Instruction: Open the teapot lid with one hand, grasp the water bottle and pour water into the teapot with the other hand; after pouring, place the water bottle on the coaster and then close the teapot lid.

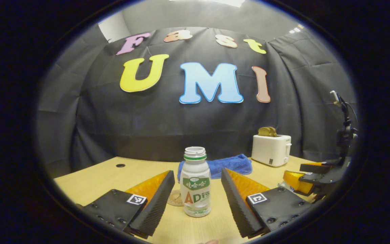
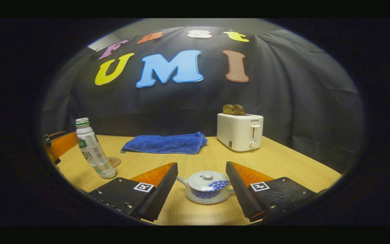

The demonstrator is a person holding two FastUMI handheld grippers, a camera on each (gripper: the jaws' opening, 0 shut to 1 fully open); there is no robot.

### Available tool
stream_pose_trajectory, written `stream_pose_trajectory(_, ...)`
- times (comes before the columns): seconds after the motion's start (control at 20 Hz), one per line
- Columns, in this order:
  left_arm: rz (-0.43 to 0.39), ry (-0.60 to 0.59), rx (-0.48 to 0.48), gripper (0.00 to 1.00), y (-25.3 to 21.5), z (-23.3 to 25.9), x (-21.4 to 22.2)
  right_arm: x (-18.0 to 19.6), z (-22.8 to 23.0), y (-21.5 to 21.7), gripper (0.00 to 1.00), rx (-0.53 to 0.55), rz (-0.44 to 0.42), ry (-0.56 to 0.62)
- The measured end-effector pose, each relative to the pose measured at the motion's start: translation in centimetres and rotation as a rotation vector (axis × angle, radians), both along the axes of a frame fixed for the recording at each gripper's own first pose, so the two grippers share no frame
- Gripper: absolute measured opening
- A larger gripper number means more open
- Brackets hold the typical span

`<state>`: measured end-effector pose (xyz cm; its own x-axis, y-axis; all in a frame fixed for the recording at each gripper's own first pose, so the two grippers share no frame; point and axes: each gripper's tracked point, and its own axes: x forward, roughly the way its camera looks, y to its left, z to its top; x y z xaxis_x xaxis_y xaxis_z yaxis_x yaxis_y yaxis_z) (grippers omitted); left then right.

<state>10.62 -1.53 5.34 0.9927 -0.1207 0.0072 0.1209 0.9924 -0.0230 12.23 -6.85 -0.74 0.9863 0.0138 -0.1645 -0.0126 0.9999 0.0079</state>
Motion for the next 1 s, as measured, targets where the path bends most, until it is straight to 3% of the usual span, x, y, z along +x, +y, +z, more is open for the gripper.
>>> stream_pose_trajectory(0.05, -0.005, 0.003, -0.001, 0.97, -0.2, -0.1, 0.0, 0.0, -0.2, 0.0, 0.88, -0.008, -0.003, 0.003)
stream_pose_trajectory(0.15, -0.010, 0.007, 0.007, 0.97, -0.4, -0.3, 0.1, 0.3, -0.4, -0.1, 0.84, -0.027, -0.009, 0.009)
stream_pose_trajectory(0.2, -0.015, 0.009, 0.007, 0.97, -0.4, -0.4, 0.1, 0.6, -0.7, -0.3, 0.66, -0.031, -0.013, 0.019)
stream_pose_trajectory(0.25, -0.019, 0.008, 0.000, 0.97, -0.4, -0.4, 0.1, 0.4, -0.5, -0.2, 0.54, -0.038, -0.012, 0.017)
stream_pose_trajectory(0.3, -0.017, 0.002, -0.004, 0.93, -0.2, -0.2, 0.1, 0.6, -0.8, -0.4, 0.49, -0.065, -0.027, 0.014)
stream_pose_trajectory(0.4, -0.013, 0.002, -0.003, 0.97, 0.1, -0.3, 0.1, 0.4, -0.4, -1.1, 0.10, -0.084, -0.050, 0.000)
stream_pose_trajectory(0.45, -0.013, 0.002, -0.006, 0.97, 0.2, -0.5, 0.1, 0.4, -0.5, -0.8, 0.10, -0.084, -0.041, 0.002)
stream_pose_trajectory(0.55, -0.020, 0.010, -0.013, 0.97, 0.0, -0.8, 0.2, 0.3, -0.1, -0.6, 0.00, -0.056, -0.023, -0.007)
stream_pose_trajectory(0.6, -0.020, 0.010, -0.014, 0.97, 0.0, -0.8, 0.1, 0.1, 0.3, -0.6, 0.10, -0.045, -0.018, -0.020)
stream_pose_trajectory(0.65, -0.024, 0.006, -0.014, 0.93, 0.0, -0.8, 0.1, -0.2, 1.1, -0.5, 0.10, -0.042, -0.016, -0.045)
stream_pose_trajectory(0.8, -0.028, 0.007, -0.026, 0.97, 0.2, -1.4, 0.6, -1.4, 3.2, 0.9, 0.10, -0.060, 0.012, -0.132)
stream_pose_trajectory(1.0, -0.031, 0.027, -0.014, 0.97, 0.0, -2.5, 2.0, -2.1, 3.1, 3.1, 0.10, -0.108, 0.070, -0.152)
